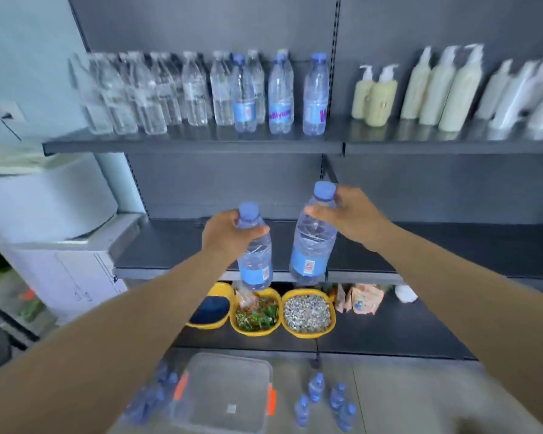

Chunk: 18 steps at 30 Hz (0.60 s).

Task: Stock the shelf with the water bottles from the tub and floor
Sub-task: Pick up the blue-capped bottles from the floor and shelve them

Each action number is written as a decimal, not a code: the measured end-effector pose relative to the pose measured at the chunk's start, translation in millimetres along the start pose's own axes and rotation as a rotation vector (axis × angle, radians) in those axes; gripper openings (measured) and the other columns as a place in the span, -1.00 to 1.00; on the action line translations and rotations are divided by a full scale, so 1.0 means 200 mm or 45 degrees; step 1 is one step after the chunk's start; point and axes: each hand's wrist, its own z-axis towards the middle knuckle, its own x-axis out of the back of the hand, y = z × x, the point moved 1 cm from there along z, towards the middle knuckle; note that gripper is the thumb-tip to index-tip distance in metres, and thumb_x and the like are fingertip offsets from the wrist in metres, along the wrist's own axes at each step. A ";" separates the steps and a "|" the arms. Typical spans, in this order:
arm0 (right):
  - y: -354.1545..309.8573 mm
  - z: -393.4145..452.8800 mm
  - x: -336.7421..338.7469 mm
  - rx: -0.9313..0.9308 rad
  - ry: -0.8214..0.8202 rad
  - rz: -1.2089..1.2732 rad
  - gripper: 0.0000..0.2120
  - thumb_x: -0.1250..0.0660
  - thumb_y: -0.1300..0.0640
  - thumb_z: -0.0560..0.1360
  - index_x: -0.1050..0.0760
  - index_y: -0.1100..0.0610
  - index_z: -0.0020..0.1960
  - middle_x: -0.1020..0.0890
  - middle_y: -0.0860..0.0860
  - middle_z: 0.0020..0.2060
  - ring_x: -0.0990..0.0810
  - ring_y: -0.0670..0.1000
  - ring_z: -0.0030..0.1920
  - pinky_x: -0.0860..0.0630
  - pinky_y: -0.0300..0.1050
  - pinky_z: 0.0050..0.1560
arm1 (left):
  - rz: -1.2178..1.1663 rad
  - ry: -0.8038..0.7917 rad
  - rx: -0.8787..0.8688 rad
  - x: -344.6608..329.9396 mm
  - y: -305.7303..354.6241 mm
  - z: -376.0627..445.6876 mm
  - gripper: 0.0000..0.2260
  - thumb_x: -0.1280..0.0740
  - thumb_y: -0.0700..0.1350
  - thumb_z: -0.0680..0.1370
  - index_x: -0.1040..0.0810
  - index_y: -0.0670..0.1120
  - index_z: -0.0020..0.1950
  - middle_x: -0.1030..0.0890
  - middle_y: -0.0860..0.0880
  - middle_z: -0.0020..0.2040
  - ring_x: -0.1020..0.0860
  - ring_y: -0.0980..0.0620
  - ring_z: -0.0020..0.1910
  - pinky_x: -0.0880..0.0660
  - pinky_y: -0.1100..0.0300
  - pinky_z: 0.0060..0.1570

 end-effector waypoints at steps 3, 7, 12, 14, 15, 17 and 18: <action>-0.32 0.09 0.08 0.062 0.010 0.033 -0.93 -0.43 0.11 0.44 -0.54 0.07 -0.14 -0.61 -0.03 -0.20 -0.56 -0.04 -0.15 -0.50 -0.19 -0.10 | 0.011 0.014 -0.042 0.29 0.20 0.09 -0.83 -0.48 0.04 0.38 -0.56 0.02 -0.14 -0.57 -0.01 -0.15 -0.53 0.01 -0.14 -0.40 0.22 -0.12; -0.62 0.24 0.14 0.127 0.081 0.107 -0.72 -0.41 0.12 0.46 -0.52 0.16 0.14 -0.60 0.03 -0.03 -0.57 0.00 -0.02 -0.54 -0.11 0.02 | 0.002 -0.001 -0.076 0.59 0.43 0.20 -0.78 -0.48 0.04 0.39 -0.56 -0.04 -0.10 -0.56 -0.01 -0.12 -0.53 0.01 -0.10 -0.43 0.19 -0.08; -0.86 0.47 0.13 0.154 0.127 0.203 -0.92 -0.38 0.14 0.48 -0.49 0.08 -0.16 -0.57 0.07 -0.16 -0.56 0.04 -0.17 -0.55 -0.05 -0.15 | -0.070 0.040 -0.124 0.82 0.59 0.44 -0.69 -0.52 -0.01 0.36 -0.58 -0.13 0.01 -0.58 -0.03 -0.09 -0.55 0.01 -0.13 -0.49 0.19 -0.04; -0.90 0.59 0.11 0.162 0.152 0.200 -0.93 -0.38 0.12 0.48 -0.50 0.07 -0.12 -0.58 0.05 -0.12 -0.55 0.00 -0.19 -0.50 -0.12 -0.24 | -0.094 0.074 -0.145 0.88 0.63 0.55 -0.62 -0.53 -0.02 0.35 -0.58 -0.15 0.08 -0.59 -0.04 -0.07 -0.56 -0.01 -0.11 -0.53 0.14 0.02; -0.91 0.67 0.09 0.171 0.158 0.186 -0.90 -0.38 0.10 0.48 -0.52 0.09 -0.05 -0.59 0.03 -0.08 -0.55 -0.02 -0.15 -0.50 -0.15 -0.27 | -0.098 0.088 -0.154 0.91 0.63 0.63 -0.61 -0.53 -0.02 0.35 -0.58 -0.16 0.09 -0.60 -0.06 -0.05 -0.58 -0.03 -0.09 -0.55 0.10 0.06; -0.94 0.81 0.05 0.192 0.153 0.170 -0.82 -0.37 0.08 0.49 -0.51 0.10 0.06 -0.58 -0.01 -0.07 -0.54 -0.04 -0.11 -0.48 -0.16 -0.27 | -0.121 0.119 -0.171 0.96 0.63 0.78 -0.60 -0.54 -0.03 0.34 -0.60 -0.18 0.09 -0.62 -0.08 -0.03 -0.60 -0.06 -0.05 -0.55 0.02 0.11; -0.94 0.89 0.03 0.198 0.149 0.176 -0.82 -0.37 0.09 0.49 -0.49 0.09 0.06 -0.57 -0.01 -0.08 -0.54 -0.03 -0.10 -0.49 -0.14 -0.23 | -0.123 0.131 -0.172 0.99 0.63 0.86 -0.59 -0.54 -0.03 0.34 -0.60 -0.19 0.10 -0.63 -0.09 -0.01 -0.61 -0.07 -0.02 -0.55 0.00 0.13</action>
